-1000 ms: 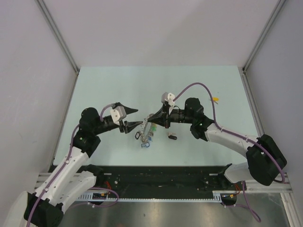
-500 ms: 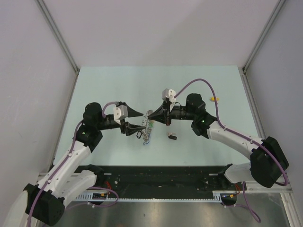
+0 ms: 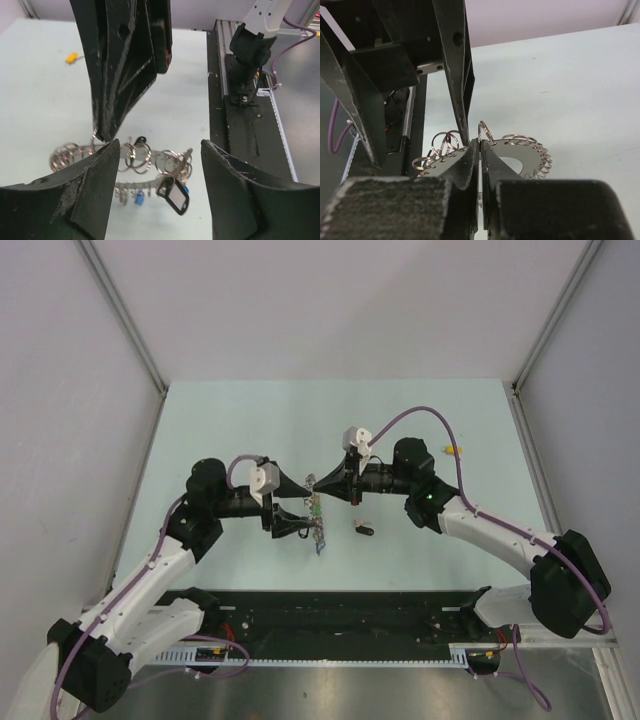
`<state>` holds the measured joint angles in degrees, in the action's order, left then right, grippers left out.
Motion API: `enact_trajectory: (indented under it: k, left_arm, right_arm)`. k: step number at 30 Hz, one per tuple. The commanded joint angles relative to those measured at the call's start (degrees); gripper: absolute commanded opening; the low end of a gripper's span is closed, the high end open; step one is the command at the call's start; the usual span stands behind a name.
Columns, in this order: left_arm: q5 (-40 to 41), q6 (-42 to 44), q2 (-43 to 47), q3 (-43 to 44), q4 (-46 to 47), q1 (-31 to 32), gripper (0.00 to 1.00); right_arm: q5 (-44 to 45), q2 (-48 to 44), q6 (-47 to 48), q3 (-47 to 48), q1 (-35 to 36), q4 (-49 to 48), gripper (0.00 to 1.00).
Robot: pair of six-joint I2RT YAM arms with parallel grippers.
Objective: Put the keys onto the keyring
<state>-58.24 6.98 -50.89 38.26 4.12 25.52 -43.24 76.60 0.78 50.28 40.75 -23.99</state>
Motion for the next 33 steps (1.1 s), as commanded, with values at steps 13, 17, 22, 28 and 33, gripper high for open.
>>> enact_trajectory:
  k: [13, 17, 22, 28, 33]
  left_arm:
    - [7.36, -8.13, 5.0, -1.16, -9.58, 1.73, 0.74]
    - [11.11, -9.09, 8.0, -1.44, -6.94, 1.73, 0.7]
    - [8.24, -13.22, 6.34, 0.32, -0.88, 1.73, 0.66]
    - [5.67, -14.28, 6.59, 1.9, 1.68, 1.64, 0.7]
    - [11.21, -10.16, 6.78, 4.62, -2.79, 1.03, 0.68]
  right_arm:
    - [4.31, -4.09, -0.95, 3.51, -0.15, -4.14, 0.0]
    - [3.61, -3.91, -0.95, 3.6, -0.23, -3.61, 0.0]
    - [3.25, -3.82, 0.27, 3.59, -0.23, -2.12, 0.0]
    - [2.46, -4.96, 1.07, 3.6, -0.15, -0.28, 0.0]
    - [1.76, -5.58, 2.12, 3.6, -0.15, 1.48, 0.0]
